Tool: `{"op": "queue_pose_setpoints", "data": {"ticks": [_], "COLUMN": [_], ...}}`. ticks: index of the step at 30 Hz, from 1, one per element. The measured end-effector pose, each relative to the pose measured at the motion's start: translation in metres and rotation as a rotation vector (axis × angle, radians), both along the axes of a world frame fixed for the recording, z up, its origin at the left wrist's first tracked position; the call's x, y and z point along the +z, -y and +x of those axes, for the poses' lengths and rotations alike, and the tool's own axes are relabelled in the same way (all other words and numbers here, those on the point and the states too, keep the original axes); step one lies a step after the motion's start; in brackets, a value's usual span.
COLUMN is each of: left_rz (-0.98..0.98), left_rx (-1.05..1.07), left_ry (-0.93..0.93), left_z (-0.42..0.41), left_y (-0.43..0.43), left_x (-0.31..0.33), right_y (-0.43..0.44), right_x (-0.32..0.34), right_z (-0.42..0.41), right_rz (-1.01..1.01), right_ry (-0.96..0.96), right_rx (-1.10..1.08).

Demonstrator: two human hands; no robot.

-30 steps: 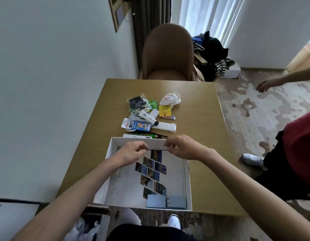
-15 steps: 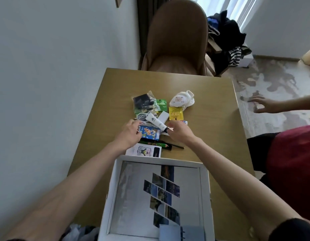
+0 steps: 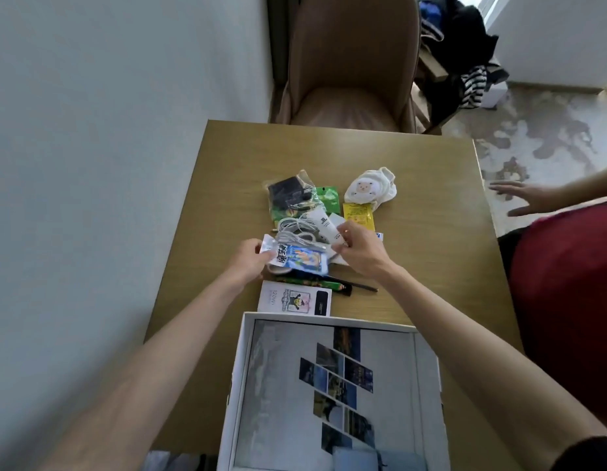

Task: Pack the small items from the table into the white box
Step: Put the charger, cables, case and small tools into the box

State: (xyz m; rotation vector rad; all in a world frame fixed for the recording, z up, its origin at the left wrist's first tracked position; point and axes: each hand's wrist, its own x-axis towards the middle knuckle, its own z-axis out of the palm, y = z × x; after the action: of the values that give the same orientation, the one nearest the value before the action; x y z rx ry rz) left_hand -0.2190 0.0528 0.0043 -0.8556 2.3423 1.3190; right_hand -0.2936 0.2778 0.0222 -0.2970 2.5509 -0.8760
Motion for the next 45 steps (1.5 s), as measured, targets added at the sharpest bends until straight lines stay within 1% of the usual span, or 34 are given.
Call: {"op": "queue_pose_setpoints", "data": {"ticks": [3,7,9,12,15,18,21,24,25,27,28,29,30,32,34,39,42,45], "left_rz": [0.153,0.255,0.29,0.291,0.286,0.207,-0.077,-0.372,-0.536,-0.878,-0.965,-0.982,-0.945,-0.79,-0.687,-0.587,-0.593,-0.691], "left_rx": [0.068,0.19,0.237,0.25,0.153,-0.005,-0.25,-0.58,-0.719,-0.98,-1.052,-1.092,-1.12,-1.167,-1.211,-1.265,-1.27,-1.189], "left_ry": [-0.082,-0.215,-0.295,-0.387,-0.413,-0.355,-0.23,-0.032,0.019,0.036,0.012,-0.008,-0.017,0.004,0.035,0.054,0.022,-0.111], "left_z": [0.017,0.055,0.081,0.125,0.17,0.204,0.216,0.215,0.214,0.214,0.214,0.212,0.21,0.207,0.207,0.204,0.196,0.188], "left_y": [-0.002,-0.012,-0.021,-0.038,-0.055,-0.064,-0.068,-0.076,-0.08,-0.087,-0.089,-0.09,-0.09,-0.088,-0.085,-0.077,-0.076,-0.073], "left_x": [0.024,0.065,0.088,0.116,0.128,0.121,0.1,0.08,0.073,0.06,0.055,0.052,0.049,0.044,0.039,0.032,0.035,0.046], "right_y": [-0.014,-0.03,-0.039,-0.05,-0.06,-0.069,-0.076,-0.082,-0.083,-0.081,-0.08,-0.078,-0.077,-0.077,-0.077,-0.081,-0.081,-0.071], "right_x": [0.028,0.07,0.089,0.106,0.108,0.097,0.085,0.073,0.07,0.063,0.06,0.057,0.055,0.048,0.039,0.02,0.012,0.007], "right_z": [0.012,0.042,0.061,0.09,0.116,0.139,0.158,0.176,0.181,0.188,0.19,0.191,0.192,0.194,0.198,0.205,0.205,0.202], "right_rz": [-0.235,-0.48,-0.558,-0.581,-0.524,-0.338,-0.188,-0.035,0.006,0.082,0.114,0.141,0.165,0.205,0.242,0.297,0.287,0.263], "right_ry": [0.077,0.199,0.248,0.317,0.376,0.345,0.323,0.224,0.199,0.152,0.124,0.098,0.077,0.05,0.034,0.04,-0.024,-0.127], "right_rx": [-0.068,-0.042,0.01,0.142,0.268,0.38,0.445,0.49,0.483,0.464,0.452,0.438,0.423,0.405,0.401,0.337,0.263,0.254]}}
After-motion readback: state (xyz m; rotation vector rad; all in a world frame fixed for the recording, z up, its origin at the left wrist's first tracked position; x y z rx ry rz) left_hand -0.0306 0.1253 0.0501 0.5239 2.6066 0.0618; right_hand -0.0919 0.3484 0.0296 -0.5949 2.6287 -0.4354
